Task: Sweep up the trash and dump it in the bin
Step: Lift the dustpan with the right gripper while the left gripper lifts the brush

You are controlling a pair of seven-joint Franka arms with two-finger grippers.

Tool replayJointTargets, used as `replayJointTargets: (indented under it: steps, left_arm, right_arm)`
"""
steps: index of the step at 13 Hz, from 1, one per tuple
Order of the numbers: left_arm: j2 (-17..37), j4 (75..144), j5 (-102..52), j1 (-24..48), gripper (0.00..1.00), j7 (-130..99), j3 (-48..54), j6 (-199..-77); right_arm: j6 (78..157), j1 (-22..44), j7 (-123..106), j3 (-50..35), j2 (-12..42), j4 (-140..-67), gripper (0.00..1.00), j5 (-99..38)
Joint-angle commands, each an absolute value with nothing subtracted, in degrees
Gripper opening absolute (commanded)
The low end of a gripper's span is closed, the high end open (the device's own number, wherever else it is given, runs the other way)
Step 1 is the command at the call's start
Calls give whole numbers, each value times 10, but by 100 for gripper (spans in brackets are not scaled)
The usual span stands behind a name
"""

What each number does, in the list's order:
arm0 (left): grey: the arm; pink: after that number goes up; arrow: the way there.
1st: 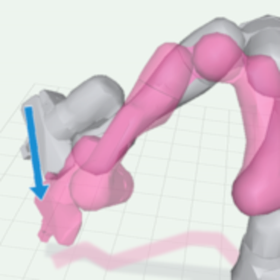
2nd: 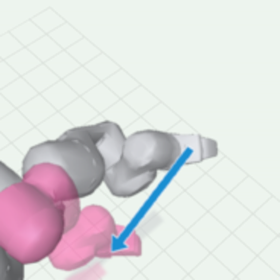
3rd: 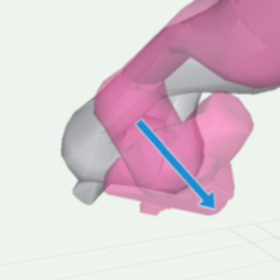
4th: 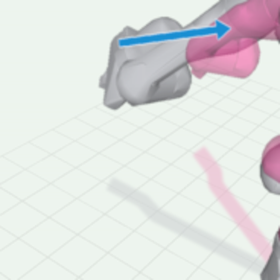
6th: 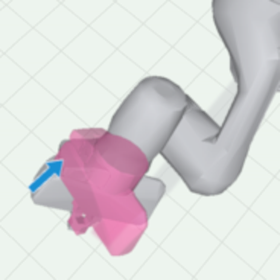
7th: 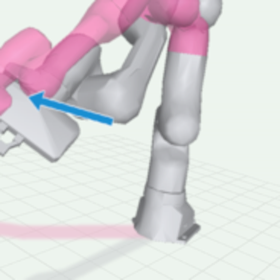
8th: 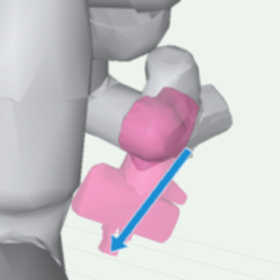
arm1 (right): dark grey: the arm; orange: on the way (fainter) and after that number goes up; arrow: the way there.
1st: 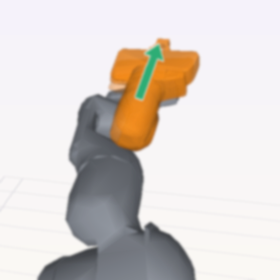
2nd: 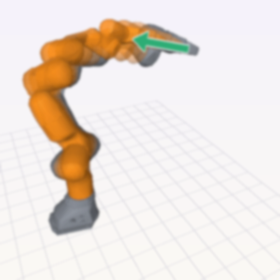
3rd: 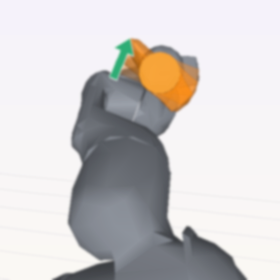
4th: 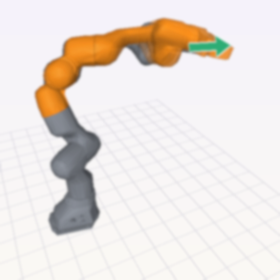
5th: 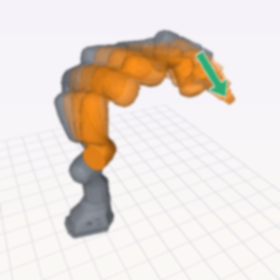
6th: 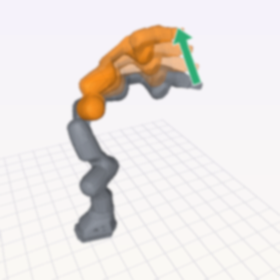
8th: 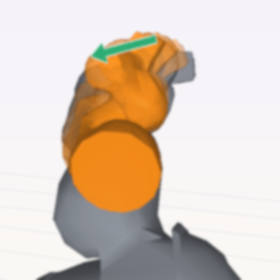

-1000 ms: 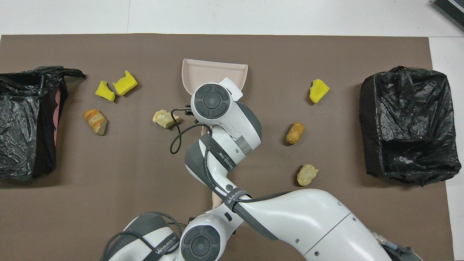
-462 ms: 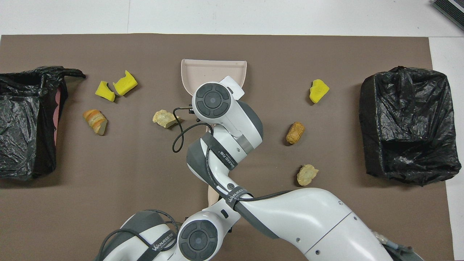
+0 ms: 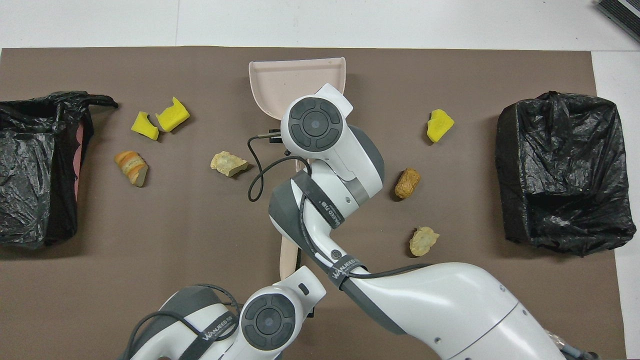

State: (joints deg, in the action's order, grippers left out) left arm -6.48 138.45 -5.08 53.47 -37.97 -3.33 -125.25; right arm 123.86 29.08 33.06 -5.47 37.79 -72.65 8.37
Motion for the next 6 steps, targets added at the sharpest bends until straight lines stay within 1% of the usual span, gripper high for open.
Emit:
replayJointTargets:
  steps: [1,4,6]
  left_arm:
    - [-76,1376,-38,511,0,-375,-33,-1203]
    - [-88,1366,-15,441,0,-359,-33,-1201]
    - [-83,1347,3,397,0,-343,-33,-1201]
  right_arm:
    - [1247,268,224,-62,319,-814,0,92]
    - [1245,254,136,-61,303,-838,0,92]
    - [1239,237,49,-62,277,-867,0,91]
